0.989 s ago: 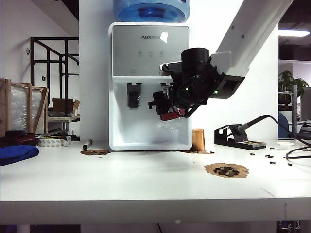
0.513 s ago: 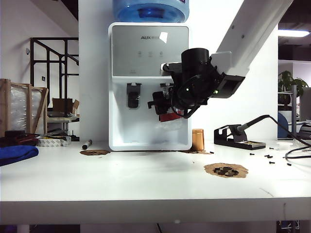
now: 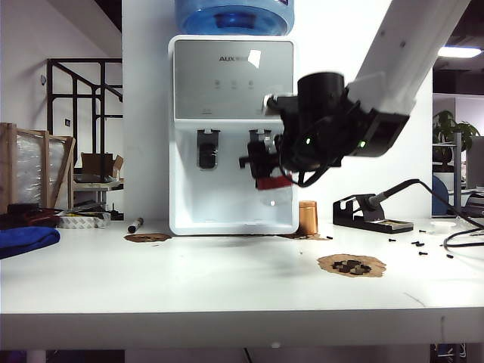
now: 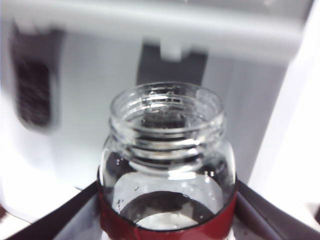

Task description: Pick up the water bottle with two loops of red belts, then reach the front water dispenser and gently press the gray-black baffle horizontally to get a little water.

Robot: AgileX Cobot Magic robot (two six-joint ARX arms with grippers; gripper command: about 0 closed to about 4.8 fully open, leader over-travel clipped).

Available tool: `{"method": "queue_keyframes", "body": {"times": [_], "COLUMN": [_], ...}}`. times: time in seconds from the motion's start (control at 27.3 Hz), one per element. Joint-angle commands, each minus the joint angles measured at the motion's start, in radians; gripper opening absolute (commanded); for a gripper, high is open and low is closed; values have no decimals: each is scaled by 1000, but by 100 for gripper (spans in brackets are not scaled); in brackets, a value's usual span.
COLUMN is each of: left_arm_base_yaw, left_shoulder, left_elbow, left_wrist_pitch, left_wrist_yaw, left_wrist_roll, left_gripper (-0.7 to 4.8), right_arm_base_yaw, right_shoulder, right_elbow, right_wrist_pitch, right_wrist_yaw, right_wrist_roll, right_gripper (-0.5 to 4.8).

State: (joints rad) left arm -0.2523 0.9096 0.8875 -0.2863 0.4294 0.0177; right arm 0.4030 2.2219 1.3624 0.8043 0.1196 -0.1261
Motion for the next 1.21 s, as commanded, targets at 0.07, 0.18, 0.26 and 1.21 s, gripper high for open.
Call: {"method": "queue_keyframes", "body": {"times": [0.07, 0.18, 0.26, 1.21], "left_arm_base_yaw": [0, 0, 0, 0], "left_shoulder": [-1, -4, -8, -301], "left_elbow": [5, 5, 6, 72], "left_wrist_pitch": [16, 9, -6, -448], "left_wrist_yaw": [-1, -26, -62, -21], "left_wrist_roll": [0, 0, 0, 42], "left_gripper": [-4, -5, -5, -5], "right_arm_base_yaw": [8, 13, 19, 115], "right_shoulder": [-48, -74, -95, -151], "right_elbow": [-40, -83, -123, -245], "right_wrist_pitch": [31, 60, 84, 21], "right_wrist_yaw": [-64, -104, -149, -497], "right_wrist_roll": [39, 66, 87, 38], "right_gripper": [-5, -5, -5, -5]}}
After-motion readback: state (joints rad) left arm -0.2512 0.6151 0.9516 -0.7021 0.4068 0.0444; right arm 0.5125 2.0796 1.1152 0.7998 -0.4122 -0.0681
